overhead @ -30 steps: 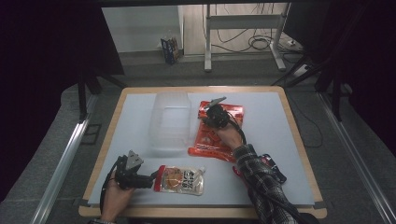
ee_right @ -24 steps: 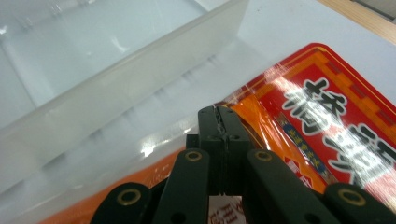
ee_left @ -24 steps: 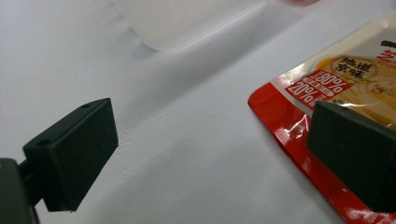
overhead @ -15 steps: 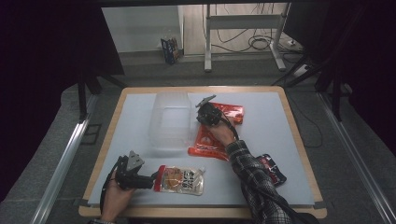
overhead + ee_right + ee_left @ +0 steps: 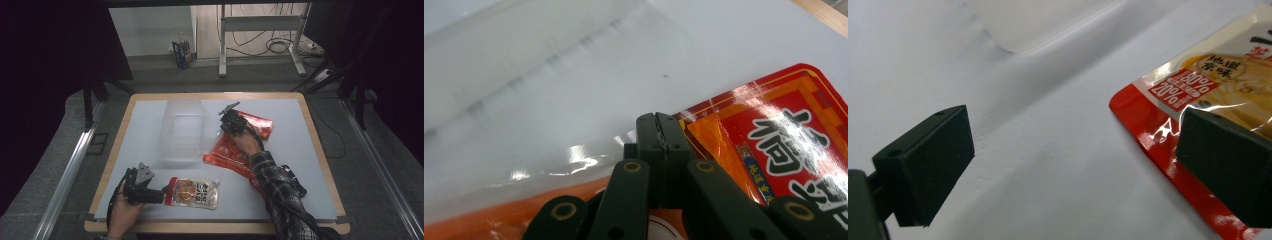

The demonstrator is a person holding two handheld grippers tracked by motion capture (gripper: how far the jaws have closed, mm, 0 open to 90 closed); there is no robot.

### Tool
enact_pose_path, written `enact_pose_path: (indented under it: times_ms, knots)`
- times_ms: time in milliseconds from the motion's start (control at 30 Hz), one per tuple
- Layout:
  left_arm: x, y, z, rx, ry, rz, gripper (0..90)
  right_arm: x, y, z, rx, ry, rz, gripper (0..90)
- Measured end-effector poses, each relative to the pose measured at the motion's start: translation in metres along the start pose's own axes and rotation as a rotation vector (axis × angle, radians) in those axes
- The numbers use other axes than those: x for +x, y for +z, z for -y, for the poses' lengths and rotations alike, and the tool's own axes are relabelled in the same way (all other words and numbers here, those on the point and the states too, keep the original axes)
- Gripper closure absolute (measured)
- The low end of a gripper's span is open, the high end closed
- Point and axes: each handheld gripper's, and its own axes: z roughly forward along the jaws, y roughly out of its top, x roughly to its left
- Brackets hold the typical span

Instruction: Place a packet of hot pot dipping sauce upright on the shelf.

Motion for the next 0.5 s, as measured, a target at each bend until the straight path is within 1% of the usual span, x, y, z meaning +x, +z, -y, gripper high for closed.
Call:
enact_pose_path:
  times_ms: [67, 100, 133, 267, 400, 433, 467, 500]
  knots:
    - [0.001, 0.0, 0.0, -0.001, -0.004, 0.002, 2.1, -0.004, -0.003, 0.004, 0.0, 0.013, 0.002, 89.0]
    - [0.001, 0.0, 0.0, -0.001, -0.006, 0.004, 2.1, -0.009, -0.007, 0.009, -0.001, 0.019, 0.004, 89.0]
    - [0.001, 0.0, 0.0, 0.0, -0.006, 0.004, 2.1, -0.009, -0.007, 0.009, -0.001, 0.019, 0.004, 89.0]
    - [0.0, 0.0, 0.0, 0.001, -0.004, 0.005, 2.0, -0.017, -0.016, 0.02, -0.005, 0.053, 0.008, 89.0]
    - [0.0, 0.0, 0.0, 0.002, -0.003, 0.007, 1.9, -0.02, -0.021, 0.027, -0.004, 0.055, 0.02, 89.0]
    - [0.0, 0.0, 0.0, 0.001, -0.005, 0.008, 1.9, -0.022, -0.025, 0.032, -0.005, 0.065, 0.026, 89.0]
    - [0.0, 0.0, 0.0, 0.0, -0.006, 0.009, 1.9, -0.022, -0.025, 0.032, -0.005, 0.065, 0.026, 89.0]
    - [0.0, 0.0, 0.0, 0.0, -0.007, 0.01, 1.9, -0.024, -0.029, 0.036, -0.006, 0.067, 0.03, 89.0]
